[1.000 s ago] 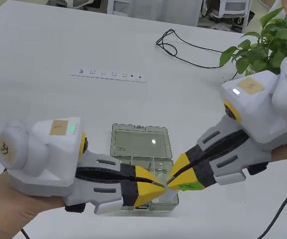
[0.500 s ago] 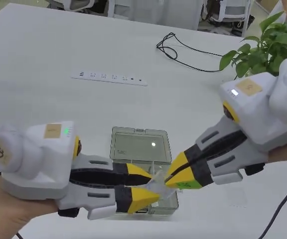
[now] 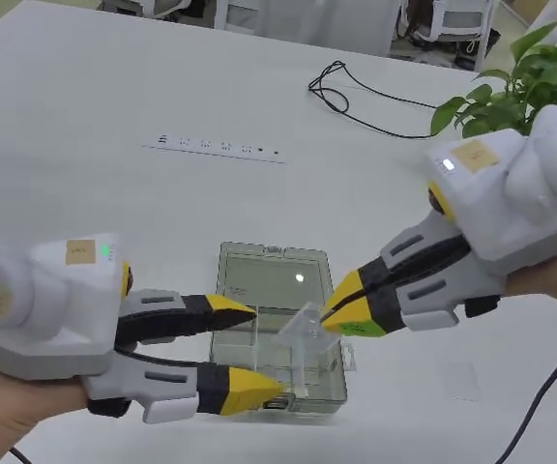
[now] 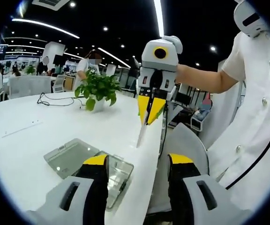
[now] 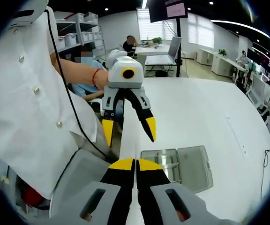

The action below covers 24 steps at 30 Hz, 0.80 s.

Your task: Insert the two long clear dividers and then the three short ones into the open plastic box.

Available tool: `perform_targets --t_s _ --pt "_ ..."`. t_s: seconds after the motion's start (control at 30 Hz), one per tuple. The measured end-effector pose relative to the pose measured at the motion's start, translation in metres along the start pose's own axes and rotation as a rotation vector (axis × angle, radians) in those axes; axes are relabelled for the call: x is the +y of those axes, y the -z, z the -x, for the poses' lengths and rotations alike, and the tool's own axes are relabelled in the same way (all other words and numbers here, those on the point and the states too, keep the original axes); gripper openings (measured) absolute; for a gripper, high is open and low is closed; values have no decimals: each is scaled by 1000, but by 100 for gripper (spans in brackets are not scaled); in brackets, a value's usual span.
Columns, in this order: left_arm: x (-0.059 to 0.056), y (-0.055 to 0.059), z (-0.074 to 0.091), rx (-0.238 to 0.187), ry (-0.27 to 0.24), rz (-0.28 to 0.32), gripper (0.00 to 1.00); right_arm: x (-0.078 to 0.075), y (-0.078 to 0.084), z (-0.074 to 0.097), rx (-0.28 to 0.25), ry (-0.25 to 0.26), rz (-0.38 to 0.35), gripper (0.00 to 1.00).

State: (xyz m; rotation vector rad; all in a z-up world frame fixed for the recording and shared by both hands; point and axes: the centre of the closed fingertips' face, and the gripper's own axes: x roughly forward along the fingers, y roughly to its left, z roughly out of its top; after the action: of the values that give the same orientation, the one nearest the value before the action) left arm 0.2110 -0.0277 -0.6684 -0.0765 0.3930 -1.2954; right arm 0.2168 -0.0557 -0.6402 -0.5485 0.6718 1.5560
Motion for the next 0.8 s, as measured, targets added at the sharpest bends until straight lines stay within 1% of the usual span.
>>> perform_targets --t_s 0.07,0.17,0.27,0.3,0.4,0.53,0.6,0.7,0.8 --pt "3 5 2 17 -17 -1 54 -5 2 -1 9 13 2 2" --pt "8 11 4 31 -35 3 59 -11 5 -4 23 25 6 2" --pt "13 15 6 37 -56 9 66 -18 8 -6 33 36 9 2" --pt "15 17 7 40 -65 14 68 -23 12 -9 39 41 10 2" --pt "19 23 9 47 -81 27 73 -29 17 -13 49 47 9 2" --pt "23 28 13 54 -101 31 77 -34 22 -19 61 50 10 2" --pt "25 31 14 57 -112 41 79 -39 28 -24 68 52 11 2" --pt "29 35 16 63 -132 37 82 -46 36 -31 79 51 11 2" --pt "32 35 18 53 -144 44 84 -52 43 -38 85 50 13 2"
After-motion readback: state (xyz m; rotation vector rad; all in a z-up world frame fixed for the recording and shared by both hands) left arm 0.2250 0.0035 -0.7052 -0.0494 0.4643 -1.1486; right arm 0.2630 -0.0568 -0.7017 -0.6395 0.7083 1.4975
